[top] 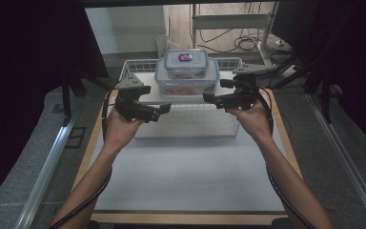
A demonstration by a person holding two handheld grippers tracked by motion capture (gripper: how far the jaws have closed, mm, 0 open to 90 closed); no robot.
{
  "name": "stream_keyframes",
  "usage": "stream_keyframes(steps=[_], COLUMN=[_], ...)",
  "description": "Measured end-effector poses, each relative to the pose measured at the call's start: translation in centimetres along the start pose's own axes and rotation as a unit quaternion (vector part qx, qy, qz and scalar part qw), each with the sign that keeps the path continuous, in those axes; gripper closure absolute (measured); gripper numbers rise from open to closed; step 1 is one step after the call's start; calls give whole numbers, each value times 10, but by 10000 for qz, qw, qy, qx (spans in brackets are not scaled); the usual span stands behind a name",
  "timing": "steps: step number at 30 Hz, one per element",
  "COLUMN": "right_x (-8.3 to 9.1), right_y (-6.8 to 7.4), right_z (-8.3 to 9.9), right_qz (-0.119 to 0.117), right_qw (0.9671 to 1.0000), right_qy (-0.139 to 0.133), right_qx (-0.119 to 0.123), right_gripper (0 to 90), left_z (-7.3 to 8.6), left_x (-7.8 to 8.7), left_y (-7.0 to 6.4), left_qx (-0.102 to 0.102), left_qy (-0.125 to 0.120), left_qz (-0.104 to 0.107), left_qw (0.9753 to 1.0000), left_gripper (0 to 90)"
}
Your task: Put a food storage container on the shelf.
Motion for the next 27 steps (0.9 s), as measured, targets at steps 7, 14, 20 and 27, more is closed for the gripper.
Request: stream_keyframes(steps=[7,14,20,27], right_x=[4,5,5,8], right_y=[12,18,20,22], right_z=[17,36,58,88], right_qz=[-124,-216,-287,-232], right_qw=[9999,9997,9994,9990], right_qy=[45,140,208,371], right_qx=[-16,-15,-48,47], right_gripper=[96,91,81,52], left_z=[18,37,57,83], left_x=[-3,-7,-11,-13], left_y=[-14,-27,-39,-50], left_qx=[23,-64,-26,131], left_qy=[40,96,165,241], left_qz=[168,191,278,376], left_qw=[9998,9998,9995,9989], left_gripper=[30,27,18,6])
Point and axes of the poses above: each handheld gripper's, and its own axes: x roughly backward along the jaws, z roughly out of its underside, y roughly to its left, the point moved 10 cm from there along -x, roughly forward along the jaws, and after that the axes turned 6 degrees about -x, right-handed, at the moved point
